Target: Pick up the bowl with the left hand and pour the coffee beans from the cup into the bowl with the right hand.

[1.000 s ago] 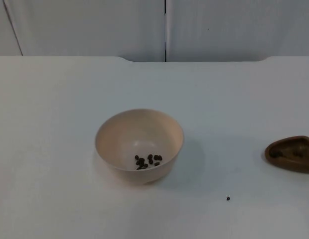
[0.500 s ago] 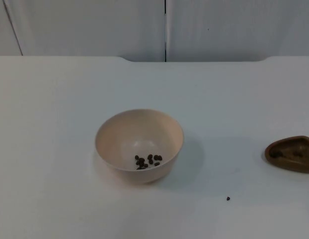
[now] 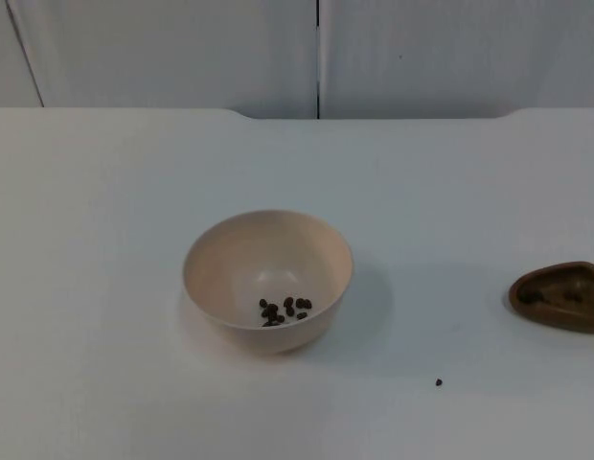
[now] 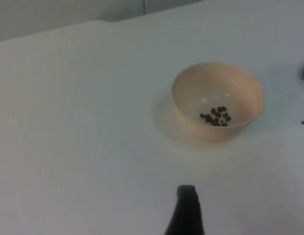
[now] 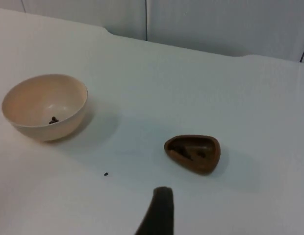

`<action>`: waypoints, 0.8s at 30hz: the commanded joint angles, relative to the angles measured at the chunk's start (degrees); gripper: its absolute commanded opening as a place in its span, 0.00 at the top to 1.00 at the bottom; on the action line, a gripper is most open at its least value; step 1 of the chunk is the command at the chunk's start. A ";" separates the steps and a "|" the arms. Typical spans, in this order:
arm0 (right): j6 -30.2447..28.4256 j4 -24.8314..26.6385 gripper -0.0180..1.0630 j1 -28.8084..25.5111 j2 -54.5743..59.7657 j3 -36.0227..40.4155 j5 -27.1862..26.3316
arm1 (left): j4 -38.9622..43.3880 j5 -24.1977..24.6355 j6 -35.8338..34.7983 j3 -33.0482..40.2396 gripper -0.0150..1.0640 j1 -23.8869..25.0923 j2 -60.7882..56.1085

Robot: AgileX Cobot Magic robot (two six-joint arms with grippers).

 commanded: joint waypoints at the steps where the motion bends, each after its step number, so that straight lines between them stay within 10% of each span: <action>1: -0.78 0.02 0.30 0.15 -0.22 0.75 0.48 | 0.72 0.55 0.19 0.23 0.39 0.07 -1.46; 24: 7.91 -7.40 0.30 0.15 -0.22 3.27 0.08 | 1.86 1.99 1.54 1.51 0.39 0.07 -2.92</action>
